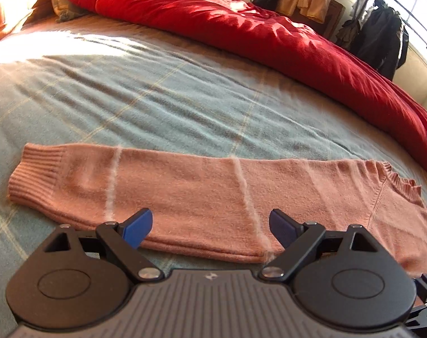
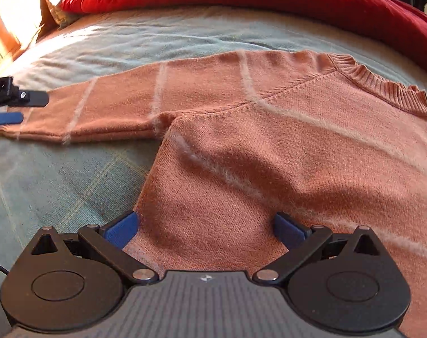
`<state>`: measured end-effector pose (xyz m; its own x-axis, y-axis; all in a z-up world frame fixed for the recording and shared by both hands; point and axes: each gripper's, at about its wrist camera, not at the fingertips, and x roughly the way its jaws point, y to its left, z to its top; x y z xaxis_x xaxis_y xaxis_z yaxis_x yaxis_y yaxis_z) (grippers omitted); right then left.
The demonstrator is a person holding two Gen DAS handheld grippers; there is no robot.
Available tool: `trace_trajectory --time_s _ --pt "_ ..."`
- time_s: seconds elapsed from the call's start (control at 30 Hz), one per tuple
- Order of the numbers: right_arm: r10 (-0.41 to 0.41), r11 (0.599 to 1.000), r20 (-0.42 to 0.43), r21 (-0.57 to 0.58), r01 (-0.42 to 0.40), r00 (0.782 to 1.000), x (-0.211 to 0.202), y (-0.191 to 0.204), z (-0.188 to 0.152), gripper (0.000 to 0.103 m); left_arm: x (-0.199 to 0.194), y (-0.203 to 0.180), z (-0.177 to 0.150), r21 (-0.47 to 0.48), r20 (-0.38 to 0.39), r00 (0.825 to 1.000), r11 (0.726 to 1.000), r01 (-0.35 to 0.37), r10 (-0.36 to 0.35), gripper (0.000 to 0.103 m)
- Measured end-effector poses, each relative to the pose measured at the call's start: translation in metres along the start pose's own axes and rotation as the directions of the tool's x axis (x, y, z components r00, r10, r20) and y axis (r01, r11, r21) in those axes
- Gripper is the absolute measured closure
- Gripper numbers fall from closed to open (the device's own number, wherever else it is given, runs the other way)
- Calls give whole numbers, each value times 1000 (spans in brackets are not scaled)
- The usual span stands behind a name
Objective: Fold clothes
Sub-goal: 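Smooth the sleeve flat again with the open left tool along its length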
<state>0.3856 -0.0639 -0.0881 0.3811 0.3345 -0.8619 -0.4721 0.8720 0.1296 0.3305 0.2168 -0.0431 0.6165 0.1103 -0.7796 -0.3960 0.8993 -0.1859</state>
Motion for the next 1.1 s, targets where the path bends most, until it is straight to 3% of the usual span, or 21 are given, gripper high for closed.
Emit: trace_trajectory --time_s 0.13,0.2,0.3,0.5,0.67,0.87,0.97,1.1 --pt "13 1000 -29 -14 -13 1000 2 -3 3 0 25 -10 2 57 -24 1000 998 1 1 13" --pt "19 999 -40 -30 -20 999 2 -3 4 0 36 -1 -4 13 -69 998 1000 4 -3 13" --pt "15 998 -35 -59 -17 999 2 -2 1 0 29 8 -18 1 -47 998 999 38 -37 10" --pt "-10 999 -42 -35 9 999 6 1 3 0 27 11 -22 38 -75 994 996 80 -77 2" --pt "-16 999 -52 -44 14 999 8 2 5 0 16 19 -7 -44 -57 996 997 71 -73 2" --pt "-20 998 -38 -54 18 999 8 3 3 0 17 69 19 -144 28 999 989 -41 46 2" --pt "-29 999 -28 -45 28 999 8 4 2 0 23 101 16 -249 20 999 968 -31 37 2" --pt "-33 999 -38 -34 32 999 9 4 5 0 14 120 1 -292 44 999 956 28 -16 2"
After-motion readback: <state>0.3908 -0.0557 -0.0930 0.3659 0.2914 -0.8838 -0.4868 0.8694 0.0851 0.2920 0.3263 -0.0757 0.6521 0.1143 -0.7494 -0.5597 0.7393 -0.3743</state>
